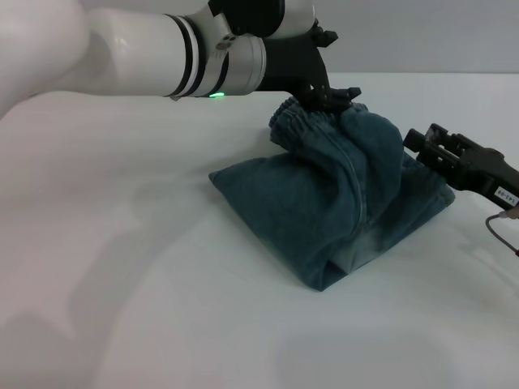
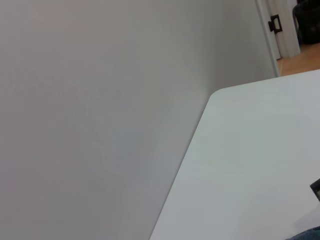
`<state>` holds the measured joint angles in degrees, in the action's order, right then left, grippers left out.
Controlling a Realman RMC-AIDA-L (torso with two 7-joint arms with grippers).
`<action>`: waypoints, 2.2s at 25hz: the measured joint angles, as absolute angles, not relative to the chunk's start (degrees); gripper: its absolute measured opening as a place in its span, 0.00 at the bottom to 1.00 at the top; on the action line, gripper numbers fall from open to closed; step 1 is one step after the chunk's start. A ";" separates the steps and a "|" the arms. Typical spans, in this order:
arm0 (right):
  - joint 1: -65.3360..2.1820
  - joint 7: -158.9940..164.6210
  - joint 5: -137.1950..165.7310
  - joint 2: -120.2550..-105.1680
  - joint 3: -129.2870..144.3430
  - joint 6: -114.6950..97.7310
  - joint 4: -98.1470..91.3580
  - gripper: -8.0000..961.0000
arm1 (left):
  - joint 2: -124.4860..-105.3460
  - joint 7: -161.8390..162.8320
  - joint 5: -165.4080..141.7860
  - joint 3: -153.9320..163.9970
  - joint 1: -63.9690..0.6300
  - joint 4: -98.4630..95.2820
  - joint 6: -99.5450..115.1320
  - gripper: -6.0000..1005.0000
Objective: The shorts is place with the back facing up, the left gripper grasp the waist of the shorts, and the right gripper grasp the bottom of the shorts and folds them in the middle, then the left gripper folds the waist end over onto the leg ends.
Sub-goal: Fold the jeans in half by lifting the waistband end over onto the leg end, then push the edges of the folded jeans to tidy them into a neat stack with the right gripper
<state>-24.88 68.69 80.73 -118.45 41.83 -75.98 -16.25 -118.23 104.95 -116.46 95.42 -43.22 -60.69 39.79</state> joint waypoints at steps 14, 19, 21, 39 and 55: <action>-27.71 69.97 86.27 -118.47 55.82 -79.26 -22.48 0.52 | -118.31 106.47 -101.72 86.04 -36.32 -62.64 30.01 0.81; -29.94 74.35 93.79 -118.43 59.07 -82.32 -25.39 0.52 | -118.24 106.32 -95.44 80.59 -34.38 -62.08 29.96 0.81; -31.02 77.00 97.90 -118.42 59.56 -82.43 -26.09 0.52 | -118.17 106.02 -92.57 78.73 -33.03 -62.12 30.49 0.81; -36.87 86.29 112.14 -118.64 59.73 -74.66 -28.77 0.52 | -118.11 105.82 -88.02 78.15 -29.19 -62.31 32.64 0.81; -46.23 86.92 111.61 -119.16 60.18 -59.93 -25.01 0.51 | -118.12 105.81 -87.88 77.75 -29.00 -62.60 33.46 0.81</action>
